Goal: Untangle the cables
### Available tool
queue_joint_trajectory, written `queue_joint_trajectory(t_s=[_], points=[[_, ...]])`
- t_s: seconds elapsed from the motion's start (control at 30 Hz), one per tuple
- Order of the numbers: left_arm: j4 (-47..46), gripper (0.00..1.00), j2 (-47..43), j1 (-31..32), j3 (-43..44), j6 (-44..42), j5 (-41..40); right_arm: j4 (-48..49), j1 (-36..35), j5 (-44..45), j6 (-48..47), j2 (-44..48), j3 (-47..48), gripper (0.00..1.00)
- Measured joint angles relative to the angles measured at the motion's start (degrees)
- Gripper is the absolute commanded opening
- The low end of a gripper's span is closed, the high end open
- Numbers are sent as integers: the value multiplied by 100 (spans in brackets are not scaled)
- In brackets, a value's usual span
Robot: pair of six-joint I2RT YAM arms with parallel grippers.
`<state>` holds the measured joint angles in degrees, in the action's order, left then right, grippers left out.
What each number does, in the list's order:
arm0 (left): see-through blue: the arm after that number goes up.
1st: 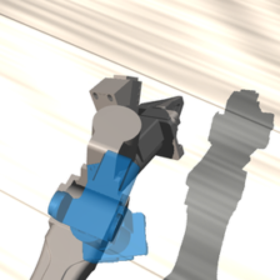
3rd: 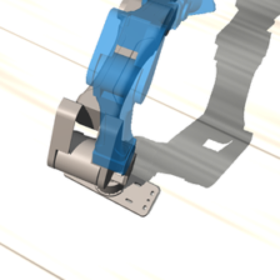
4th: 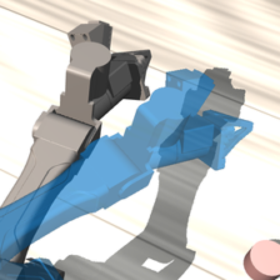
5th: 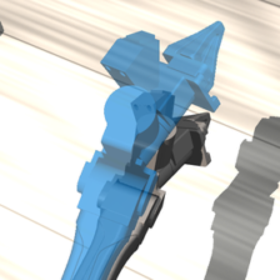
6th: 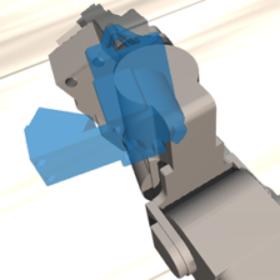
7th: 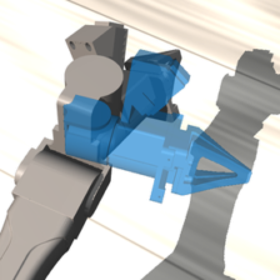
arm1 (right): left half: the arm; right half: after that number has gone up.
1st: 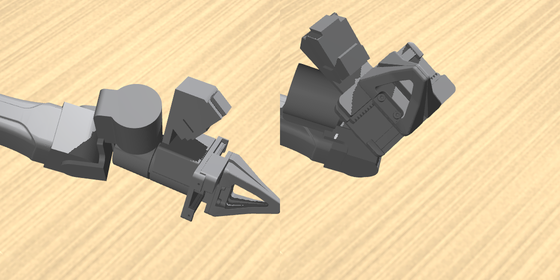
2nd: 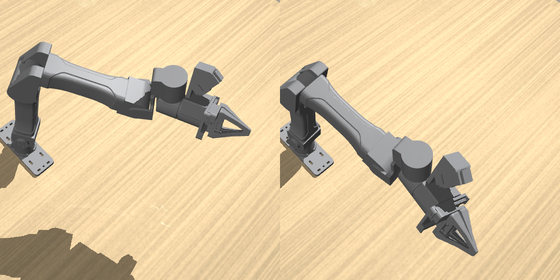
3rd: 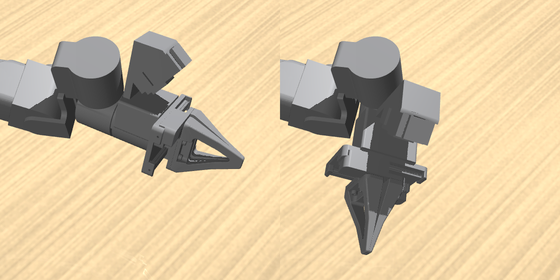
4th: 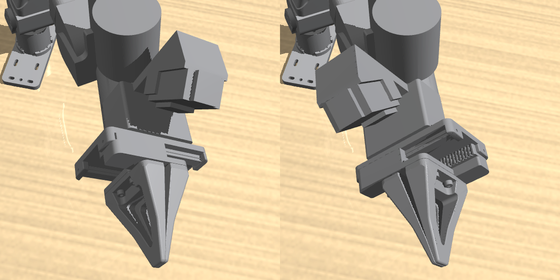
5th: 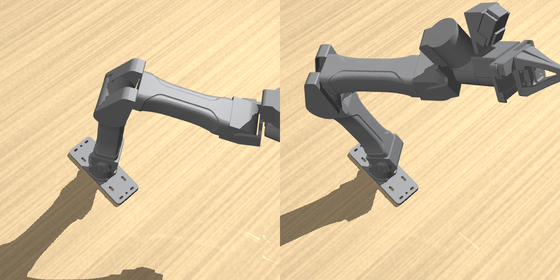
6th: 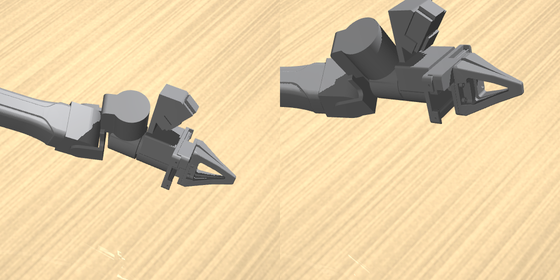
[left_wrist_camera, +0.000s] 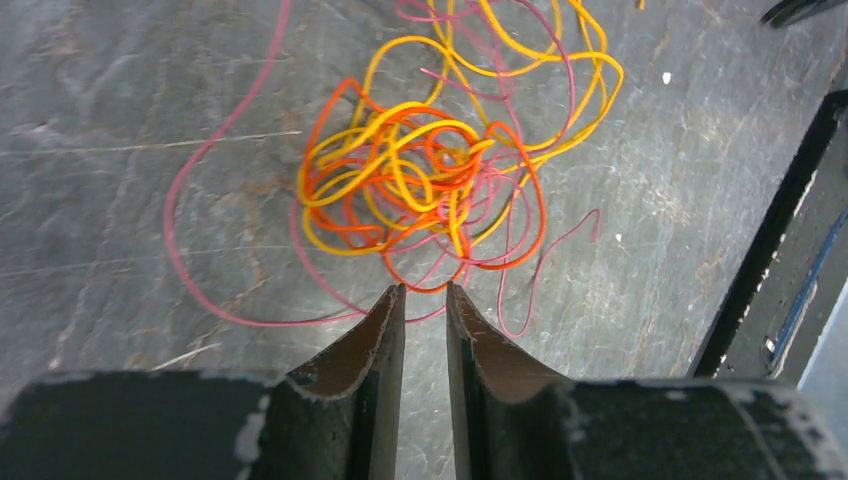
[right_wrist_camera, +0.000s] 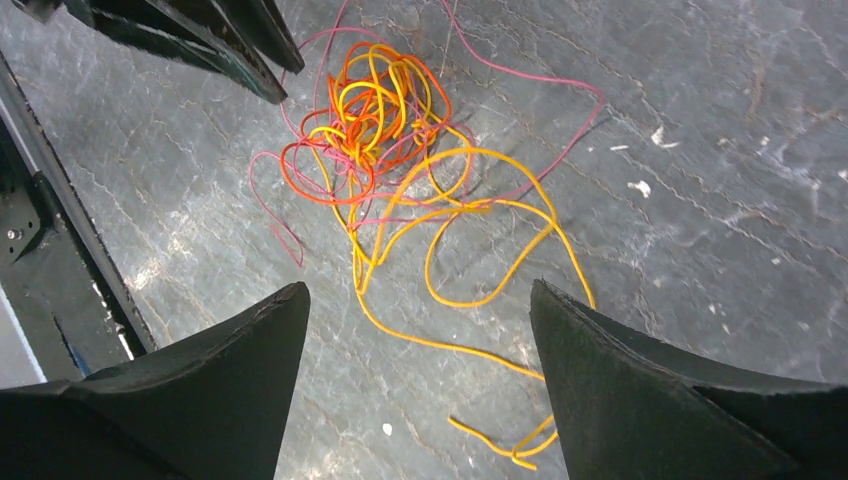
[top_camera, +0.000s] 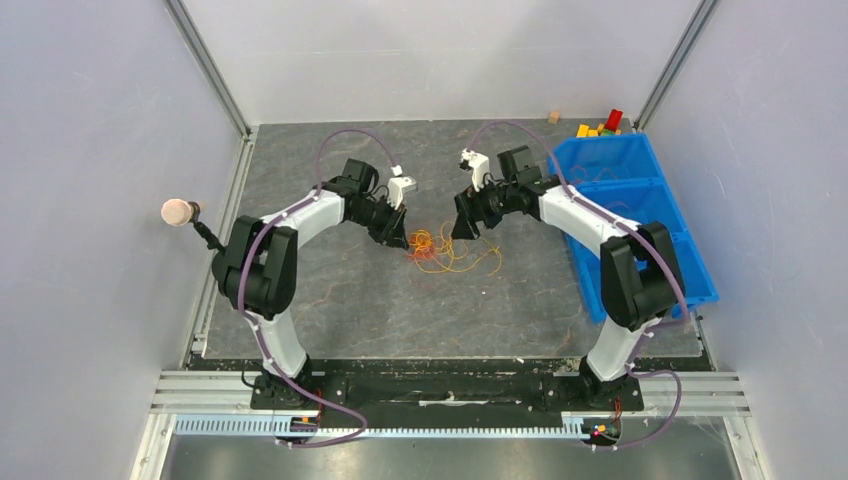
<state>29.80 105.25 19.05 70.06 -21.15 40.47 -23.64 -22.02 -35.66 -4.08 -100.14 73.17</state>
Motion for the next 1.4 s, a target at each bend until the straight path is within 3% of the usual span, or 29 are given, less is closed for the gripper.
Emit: queue_joint_trajectory(t_s=[0.13, 0.23, 0.27, 0.53, 0.67, 0.87, 1.4], points=[[-144, 29, -57, -120, -37, 98, -94, 310, -136, -2, 46, -262, 0, 75], [-170, 29, -133, -118, -122, 109, -162, 597, -186, 61, 105, -402, 0, 56], [-168, 29, -157, -116, -160, 109, -195, 654, -188, 103, 116, -461, 17, 54], [-317, 33, -457, -136, -402, 455, -240, 640, -332, 122, 151, -621, 221, 57], [-833, 38, -590, -201, -417, 1073, -63, 693, -669, 129, 275, -732, 505, 50], [-1241, 35, -219, -227, -120, 1818, 50, 975, -922, 197, 354, -1368, 1069, 41], [-2258, 31, 404, -227, -560, 3399, 603, 1141, -859, 275, 649, -1781, 798, 31]])
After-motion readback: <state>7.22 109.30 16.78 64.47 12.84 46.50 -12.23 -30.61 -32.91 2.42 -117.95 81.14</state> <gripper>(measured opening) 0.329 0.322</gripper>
